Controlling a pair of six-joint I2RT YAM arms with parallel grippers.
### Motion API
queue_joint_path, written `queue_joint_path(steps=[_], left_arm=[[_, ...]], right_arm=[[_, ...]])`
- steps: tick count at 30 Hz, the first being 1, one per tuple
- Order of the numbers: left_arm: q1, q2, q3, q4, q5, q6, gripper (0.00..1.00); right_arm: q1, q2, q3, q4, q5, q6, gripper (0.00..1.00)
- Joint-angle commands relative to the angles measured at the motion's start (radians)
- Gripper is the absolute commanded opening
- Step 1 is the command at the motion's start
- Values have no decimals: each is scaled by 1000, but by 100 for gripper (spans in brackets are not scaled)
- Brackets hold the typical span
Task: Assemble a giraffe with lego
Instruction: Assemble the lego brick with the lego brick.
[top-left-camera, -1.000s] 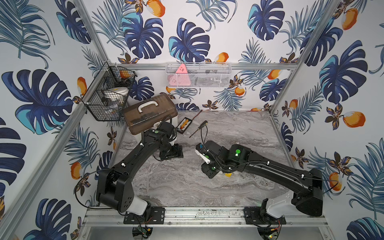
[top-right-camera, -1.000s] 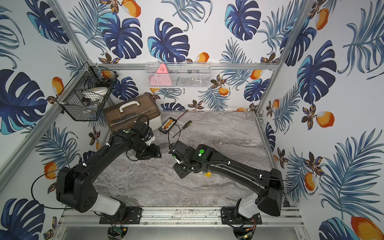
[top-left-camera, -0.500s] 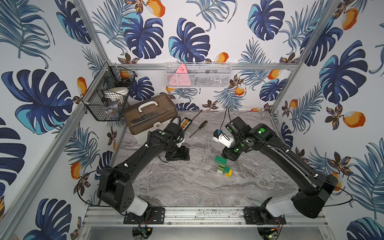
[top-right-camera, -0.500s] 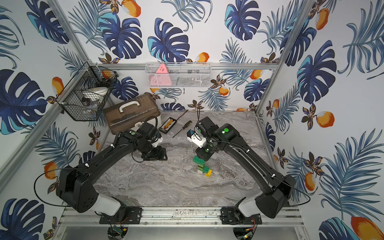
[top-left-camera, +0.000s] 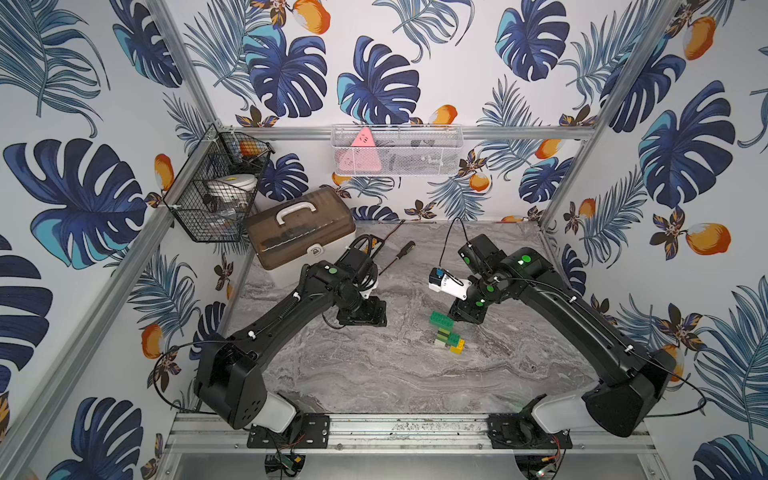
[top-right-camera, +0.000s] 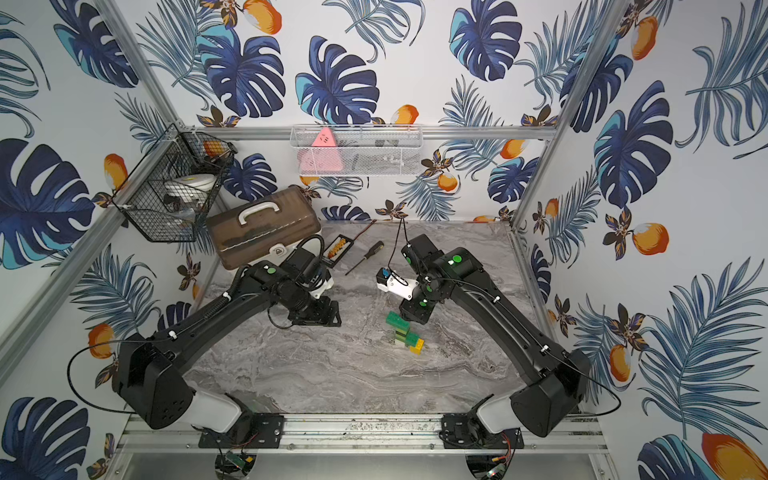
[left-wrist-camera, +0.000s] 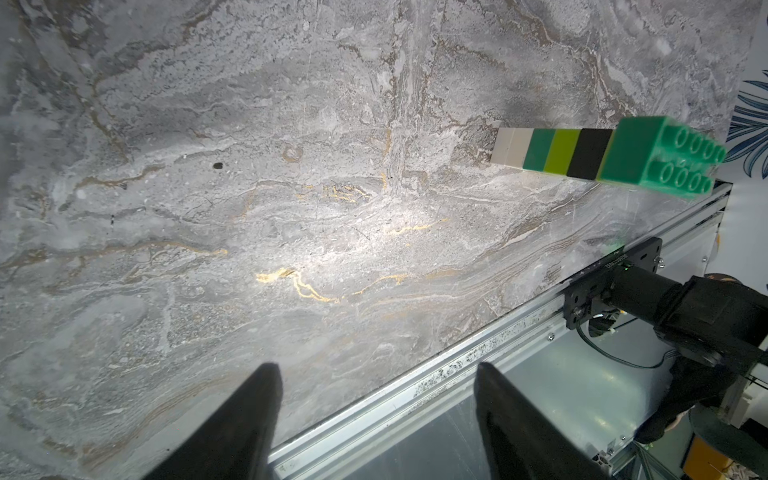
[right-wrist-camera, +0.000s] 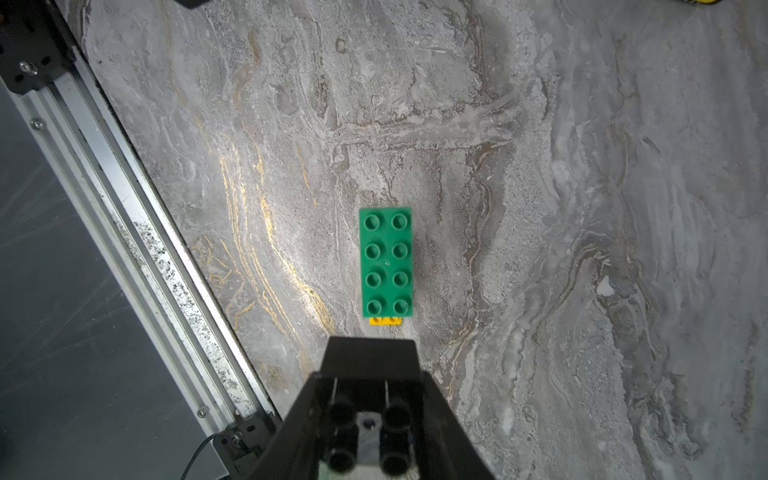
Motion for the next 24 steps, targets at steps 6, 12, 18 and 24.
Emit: queue_joint_path(steps=[6, 12, 18, 24], left_arm=[[-5, -49, -48, 3, 2, -8, 78], [-5, -64, -61, -6, -7, -4, 78], [-5, -54, -61, 0, -1, -5, 78], [-4, -40, -62, 19, 11, -13, 78]], right_arm=[[-8, 75, 38, -9, -55, -14, 12], [-8, 95, 36, -5, -42, -6, 12], [-8, 109, 36, -13, -8, 3, 13], [-8, 99, 20, -16, -4, 7, 13]])
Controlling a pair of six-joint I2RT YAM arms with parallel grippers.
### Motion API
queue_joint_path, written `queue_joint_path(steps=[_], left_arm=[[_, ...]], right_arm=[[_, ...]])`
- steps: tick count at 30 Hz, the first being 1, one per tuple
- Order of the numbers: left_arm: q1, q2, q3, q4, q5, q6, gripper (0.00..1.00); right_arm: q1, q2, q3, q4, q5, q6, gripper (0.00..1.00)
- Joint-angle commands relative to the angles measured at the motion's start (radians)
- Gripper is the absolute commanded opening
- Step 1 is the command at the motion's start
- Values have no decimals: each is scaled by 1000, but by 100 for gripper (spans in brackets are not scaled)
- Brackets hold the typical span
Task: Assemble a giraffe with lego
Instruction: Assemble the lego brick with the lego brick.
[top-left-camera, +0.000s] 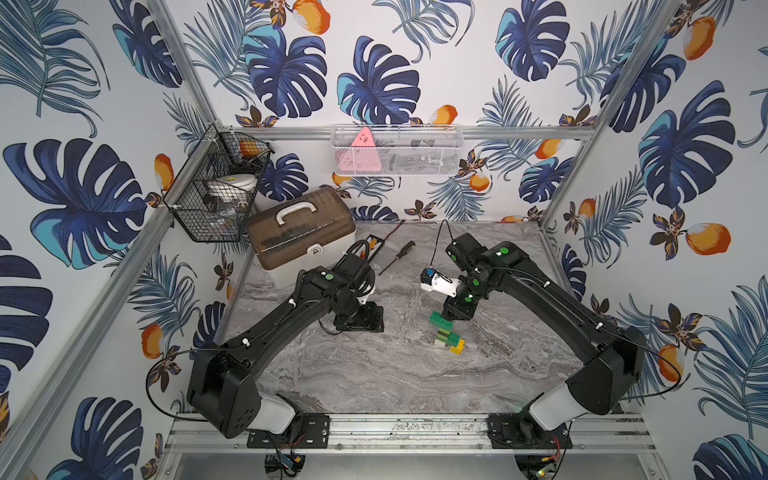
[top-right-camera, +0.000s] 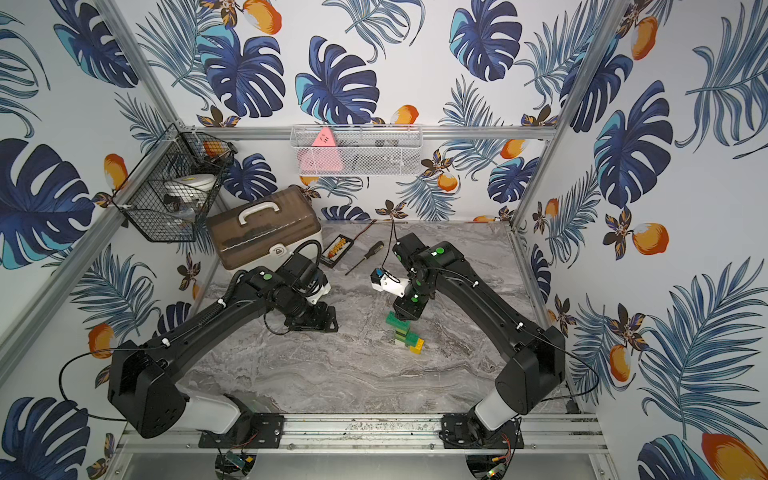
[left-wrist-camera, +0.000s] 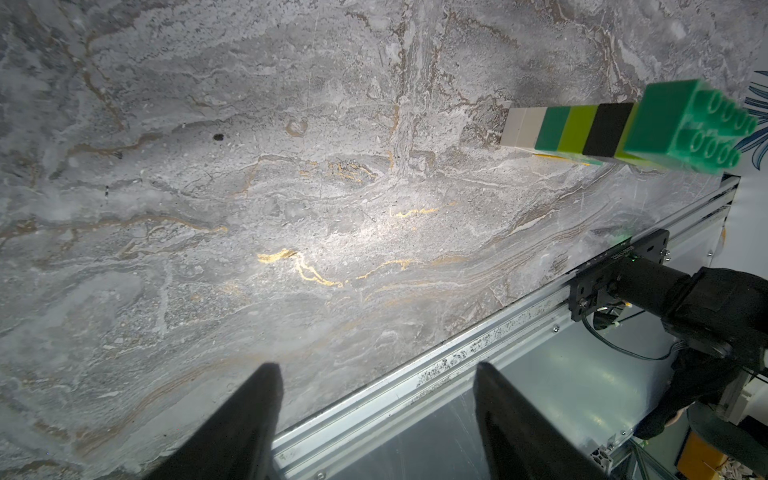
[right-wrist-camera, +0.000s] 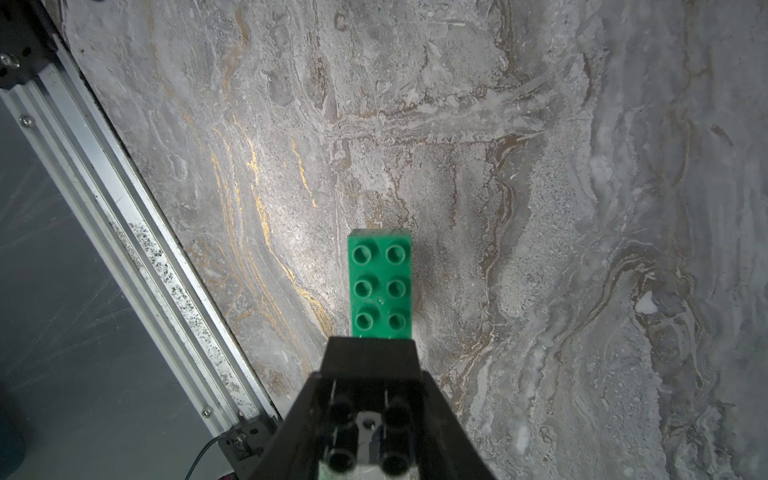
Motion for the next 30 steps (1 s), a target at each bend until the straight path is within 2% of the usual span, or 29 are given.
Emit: queue_joint_path(steps=[1, 17, 30], left_arm=[[-2, 6, -3, 19, 15, -11, 78], [-1, 20, -11, 39, 38, -9, 79], [-2, 27, 9, 22, 25, 23, 79]], right_arm=[[0, -7, -2, -14, 6, 5, 13], [0, 33, -37, 18, -6, -3, 14], [-1, 28, -72, 25, 42, -1, 17]])
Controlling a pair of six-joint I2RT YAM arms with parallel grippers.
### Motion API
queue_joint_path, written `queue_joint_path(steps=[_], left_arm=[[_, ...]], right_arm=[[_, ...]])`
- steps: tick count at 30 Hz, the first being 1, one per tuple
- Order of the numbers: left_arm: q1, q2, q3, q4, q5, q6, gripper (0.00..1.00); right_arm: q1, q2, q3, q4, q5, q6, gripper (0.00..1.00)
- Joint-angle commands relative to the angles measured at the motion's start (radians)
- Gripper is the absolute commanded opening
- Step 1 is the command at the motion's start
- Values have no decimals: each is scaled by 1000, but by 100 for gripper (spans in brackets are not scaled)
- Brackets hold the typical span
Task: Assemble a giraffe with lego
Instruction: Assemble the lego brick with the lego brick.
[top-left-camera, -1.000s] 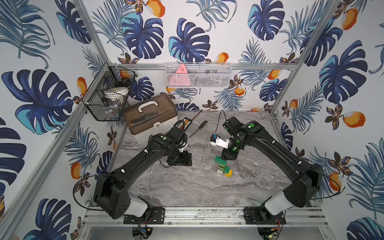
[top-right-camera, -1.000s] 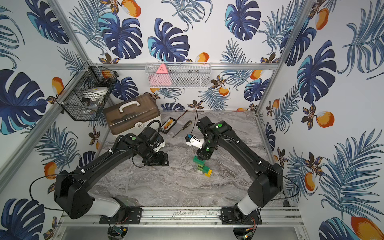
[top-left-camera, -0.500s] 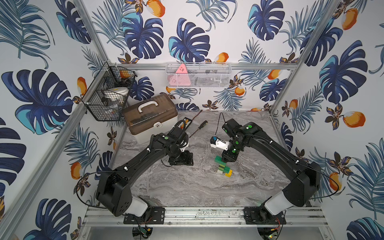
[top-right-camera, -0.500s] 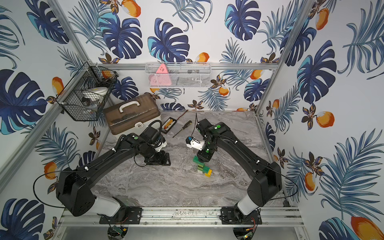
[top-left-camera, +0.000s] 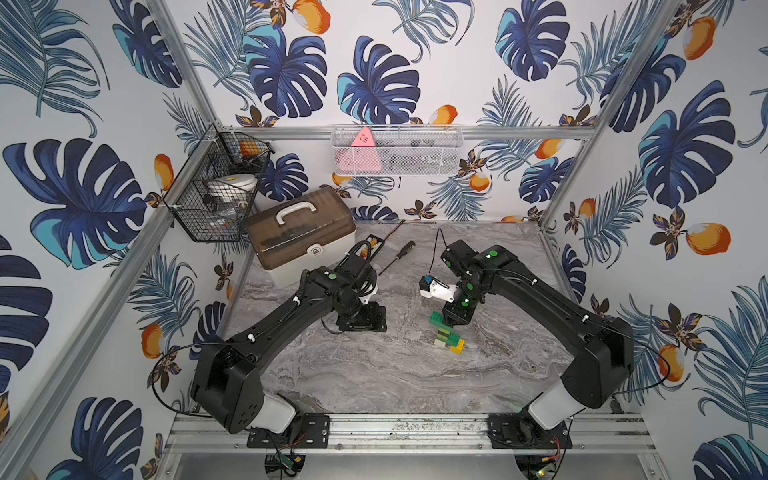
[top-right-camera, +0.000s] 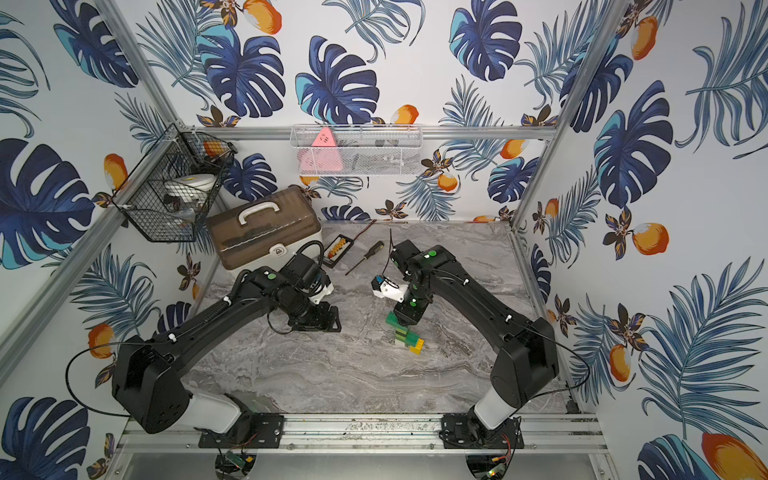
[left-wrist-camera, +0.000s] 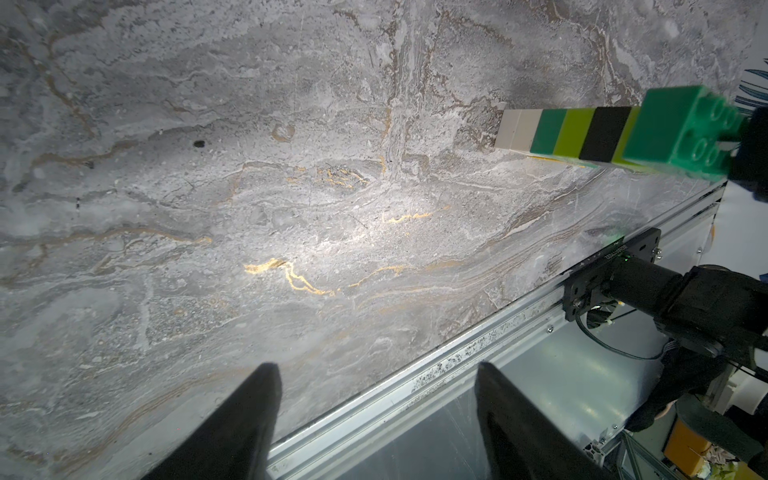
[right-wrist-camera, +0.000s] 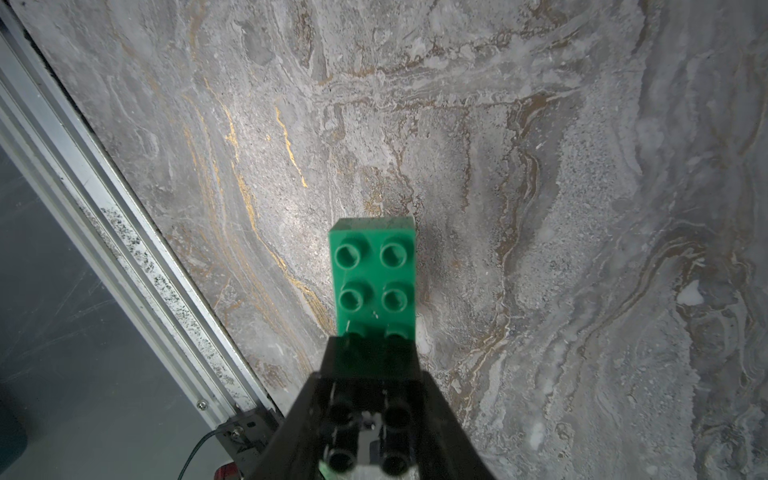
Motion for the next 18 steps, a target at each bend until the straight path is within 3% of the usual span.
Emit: queue_joint_path(steps=[1, 18], left_arm=[[0, 4, 13, -8, 0, 22, 79], [-1, 14, 9, 0, 4, 26, 79]], right_arm=[[0, -13, -9, 6, 18, -4, 17], [0, 14, 7, 12, 0, 17, 16]])
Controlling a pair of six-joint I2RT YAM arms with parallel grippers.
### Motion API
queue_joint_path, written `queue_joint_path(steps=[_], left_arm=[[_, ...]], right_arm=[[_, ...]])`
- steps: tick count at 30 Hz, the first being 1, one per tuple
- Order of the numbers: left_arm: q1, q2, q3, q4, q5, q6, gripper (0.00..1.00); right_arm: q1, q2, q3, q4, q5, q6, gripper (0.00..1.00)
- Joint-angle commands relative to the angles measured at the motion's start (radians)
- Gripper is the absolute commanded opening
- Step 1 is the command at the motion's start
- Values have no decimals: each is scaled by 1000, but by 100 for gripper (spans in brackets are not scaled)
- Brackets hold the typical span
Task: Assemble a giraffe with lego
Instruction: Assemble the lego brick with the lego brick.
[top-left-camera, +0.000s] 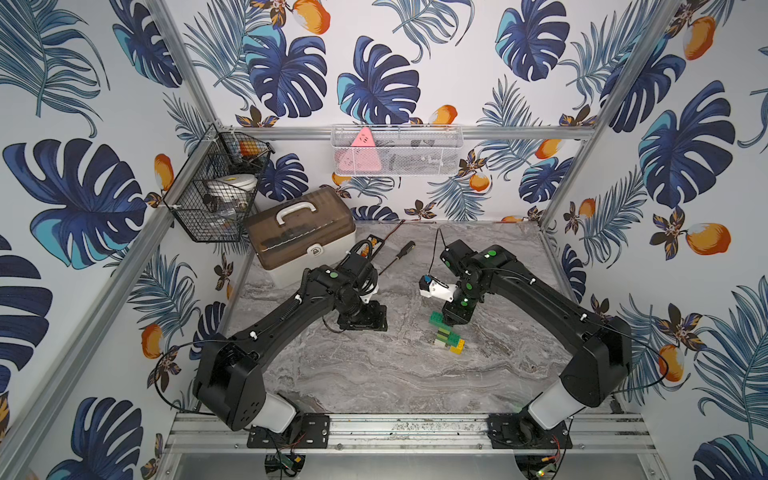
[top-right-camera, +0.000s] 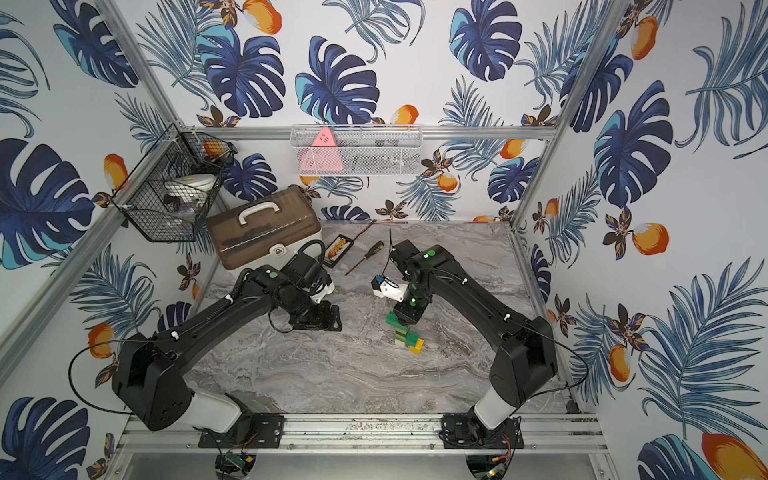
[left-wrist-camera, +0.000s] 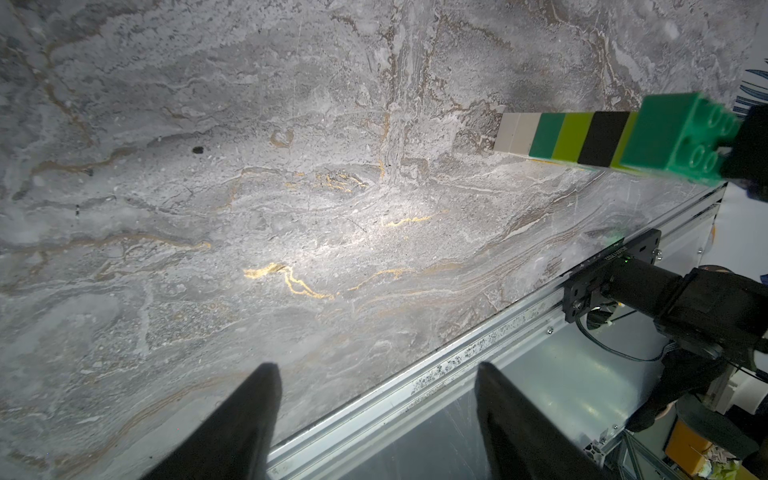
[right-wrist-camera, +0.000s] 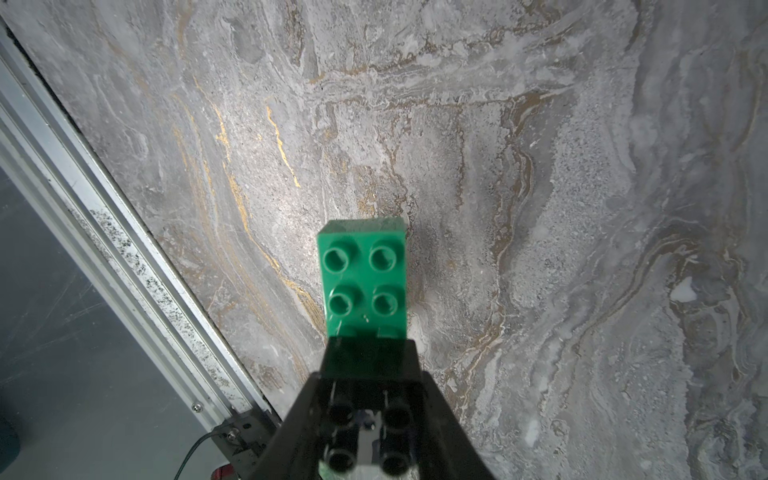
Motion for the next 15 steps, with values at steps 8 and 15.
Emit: queue_joint_path(steps=[8, 15], left_arm=[[0, 8, 6, 1, 4, 22, 79], [1, 13, 12, 0, 4, 23, 79]], right_arm=[[0, -27, -55, 23, -26, 29, 17], [0, -62, -114, 40, -29, 46, 18]])
